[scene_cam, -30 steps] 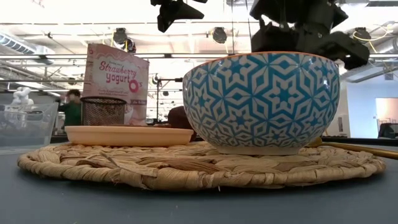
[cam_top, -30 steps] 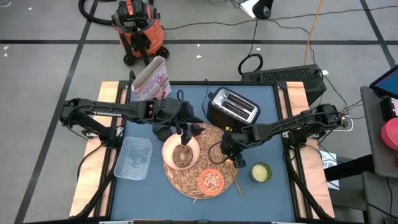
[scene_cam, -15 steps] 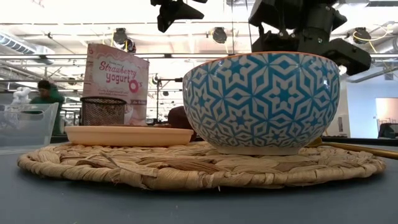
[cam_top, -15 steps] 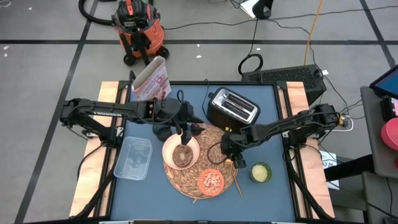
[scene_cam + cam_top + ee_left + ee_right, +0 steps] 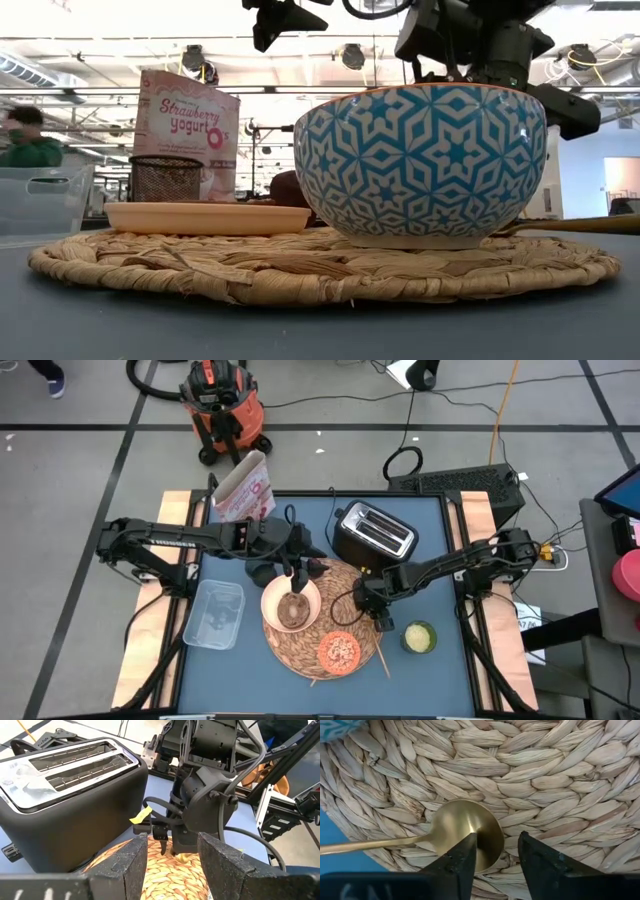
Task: Arrange a breakfast setting
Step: Put the gold spoon on the placemat beside the orange bowl
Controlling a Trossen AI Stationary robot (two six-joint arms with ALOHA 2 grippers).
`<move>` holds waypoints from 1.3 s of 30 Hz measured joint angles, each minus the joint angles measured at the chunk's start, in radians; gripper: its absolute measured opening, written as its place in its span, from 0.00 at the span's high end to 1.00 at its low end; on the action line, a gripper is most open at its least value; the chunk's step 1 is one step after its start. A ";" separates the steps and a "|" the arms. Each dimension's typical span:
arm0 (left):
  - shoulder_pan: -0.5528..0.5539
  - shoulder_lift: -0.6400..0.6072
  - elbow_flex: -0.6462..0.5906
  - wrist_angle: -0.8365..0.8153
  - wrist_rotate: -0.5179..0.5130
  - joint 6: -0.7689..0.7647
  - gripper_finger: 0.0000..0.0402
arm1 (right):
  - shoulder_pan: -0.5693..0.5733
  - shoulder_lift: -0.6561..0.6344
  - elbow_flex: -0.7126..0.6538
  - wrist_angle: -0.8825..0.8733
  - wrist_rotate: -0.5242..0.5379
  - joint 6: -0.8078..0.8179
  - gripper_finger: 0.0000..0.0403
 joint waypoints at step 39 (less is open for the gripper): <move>0.000 0.000 0.000 -0.016 0.000 -0.005 0.55 | 0.000 -0.001 0.000 -0.023 -0.049 0.472 0.93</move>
